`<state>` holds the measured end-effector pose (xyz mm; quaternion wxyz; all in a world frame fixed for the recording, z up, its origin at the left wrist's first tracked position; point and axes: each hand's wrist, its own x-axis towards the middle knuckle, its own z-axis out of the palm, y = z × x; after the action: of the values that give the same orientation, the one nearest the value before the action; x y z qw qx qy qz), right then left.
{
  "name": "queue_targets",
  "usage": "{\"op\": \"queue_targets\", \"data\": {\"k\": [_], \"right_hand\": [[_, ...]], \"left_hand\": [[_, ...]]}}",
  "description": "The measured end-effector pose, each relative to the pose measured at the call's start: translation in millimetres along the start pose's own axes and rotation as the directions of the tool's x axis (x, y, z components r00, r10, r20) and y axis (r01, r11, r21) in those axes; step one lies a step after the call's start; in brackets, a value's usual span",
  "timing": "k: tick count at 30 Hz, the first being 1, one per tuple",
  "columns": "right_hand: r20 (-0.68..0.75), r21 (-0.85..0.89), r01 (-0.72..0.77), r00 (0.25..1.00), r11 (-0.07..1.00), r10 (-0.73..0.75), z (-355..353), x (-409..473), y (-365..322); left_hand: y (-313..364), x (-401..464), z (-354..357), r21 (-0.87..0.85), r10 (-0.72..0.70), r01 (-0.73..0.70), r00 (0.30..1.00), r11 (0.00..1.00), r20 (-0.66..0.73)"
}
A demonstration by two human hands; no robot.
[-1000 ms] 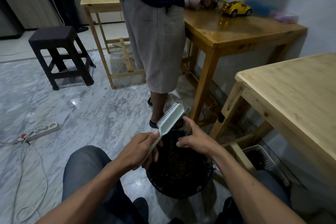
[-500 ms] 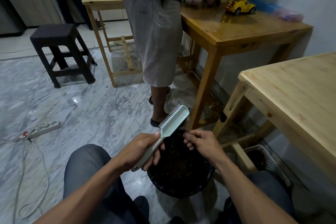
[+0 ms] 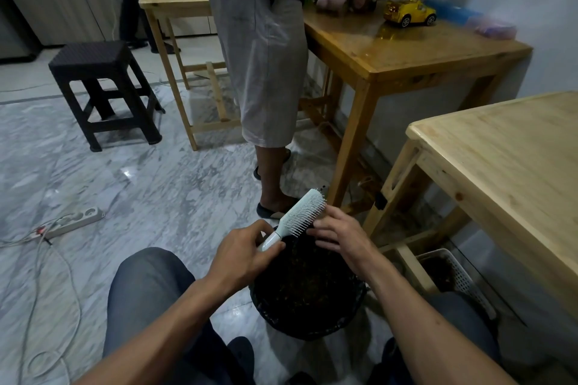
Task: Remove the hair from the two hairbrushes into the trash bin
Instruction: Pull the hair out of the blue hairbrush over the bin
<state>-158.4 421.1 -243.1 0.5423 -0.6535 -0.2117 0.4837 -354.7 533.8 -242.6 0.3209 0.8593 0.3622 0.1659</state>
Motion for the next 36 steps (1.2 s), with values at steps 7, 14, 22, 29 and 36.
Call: {"op": "queue_targets", "data": {"k": [7,14,22,29,36], "right_hand": [[-0.077,-0.023,-0.043,0.996,0.999,0.041,9,-1,-11],[-0.134,0.169,-0.209,0.963,0.963,0.233,10,3,-3],[-0.146,0.165,-0.007,0.989,0.986,0.032,-7,-2,-4],[-0.071,-0.129,0.026,0.997,0.991,-0.035,9,-3,-19],[0.074,0.031,0.008,0.997,0.999,-0.011,-4,-7,-14]], "left_hand": [[1,-6,13,0.160,0.107,-0.103,0.994,0.982,-0.019],[-5,-16,24,0.301,0.171,-0.163,0.985,0.940,-0.001],[11,-9,2,-0.422,-0.015,0.150,0.952,0.894,0.306],[12,-7,5,-0.374,0.099,0.004,0.962,0.927,0.255],[-8,2,-1,-0.173,0.155,-0.124,0.971,0.977,0.179]]}}
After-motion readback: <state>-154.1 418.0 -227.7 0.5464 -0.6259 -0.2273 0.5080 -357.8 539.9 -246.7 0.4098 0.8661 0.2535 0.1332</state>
